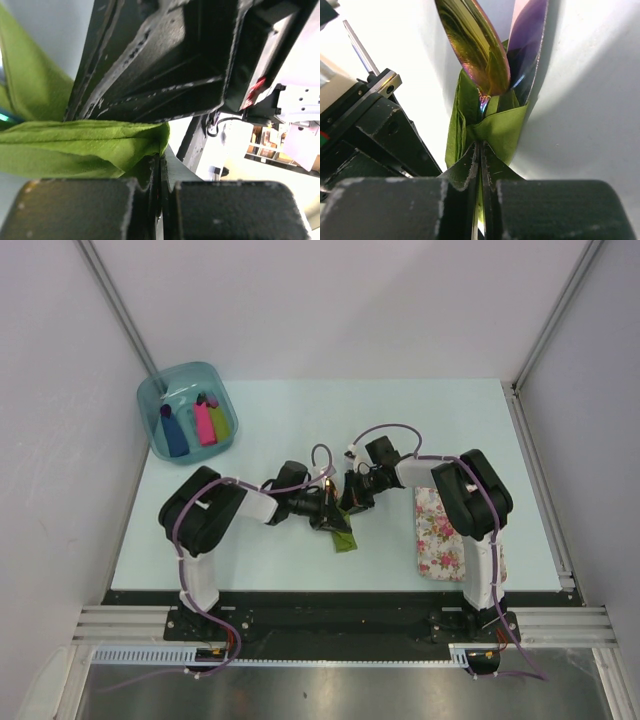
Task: Place the utensils on the paper napkin and roll it up
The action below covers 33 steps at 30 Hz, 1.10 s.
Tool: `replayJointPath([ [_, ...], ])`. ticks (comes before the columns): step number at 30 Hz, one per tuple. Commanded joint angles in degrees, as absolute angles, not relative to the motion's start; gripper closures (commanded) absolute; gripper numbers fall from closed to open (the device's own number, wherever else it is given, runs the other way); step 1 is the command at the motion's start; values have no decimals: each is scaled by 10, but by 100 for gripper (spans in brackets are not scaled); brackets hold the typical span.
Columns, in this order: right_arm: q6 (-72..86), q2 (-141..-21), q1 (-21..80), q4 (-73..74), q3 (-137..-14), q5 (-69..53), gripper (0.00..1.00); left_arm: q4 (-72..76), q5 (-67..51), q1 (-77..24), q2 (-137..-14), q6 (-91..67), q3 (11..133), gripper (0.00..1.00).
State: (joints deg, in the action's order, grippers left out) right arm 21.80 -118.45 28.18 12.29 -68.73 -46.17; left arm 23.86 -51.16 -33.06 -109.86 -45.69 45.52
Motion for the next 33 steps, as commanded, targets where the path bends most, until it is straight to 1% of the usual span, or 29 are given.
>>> replayJointPath([
  [1,200,-1213,286,151,-670,-380,96,308,-502,-339,-1111,-486,468,99],
  [10,201,-1216,287,154,-673,-378,96,330,-485,-343,-1155,-485,461,99],
  [12,199,-1212,286,163,-680,-379,94,319,-486,-342,-1163,-480,461,93],
  [13,197,-1209,285,168,-683,-384,90,308,-488,-342,-1165,-476,461,88],
  [14,196,-1206,281,173,-687,-389,88,300,-490,-342,-1167,-464,460,80],
  [15,197,-1194,271,183,-695,-393,86,289,-490,-341,-1166,-456,457,75],
  [16,193,-1187,265,192,-703,-399,81,283,-490,-340,-1165,-452,454,70],
  [17,190,-1180,258,201,-711,-403,79,282,-492,-339,-1164,-447,451,59],
  [18,186,-1167,244,222,-730,-412,76,281,-495,-338,-1164,-444,446,54],
  [19,183,-1161,237,233,-740,-417,70,286,-498,-337,-1164,-443,444,50],
  [20,174,-1155,229,244,-749,-423,65,290,-503,-337,-1165,-443,443,42],
  [21,170,-1151,224,265,-758,-431,61,294,-509,-336,-1165,-443,440,38],
  [22,165,-1139,212,275,-772,-433,54,300,-512,-336,-1165,-441,440,36],
  [23,158,-1136,208,283,-778,-437,48,298,-513,-337,-1166,-437,440,33],
  [25,148,-1129,200,307,-787,-444,38,296,-516,-335,-1170,-431,445,31],
  [26,135,-1131,201,323,-787,-447,36,296,-519,-333,-1172,-430,446,31],
  [28,127,-1136,203,335,-781,-448,31,299,-522,-334,-1176,-427,450,30],
  [33,101,-1152,221,347,-760,-454,30,300,-525,-333,-1174,-423,453,30],
])
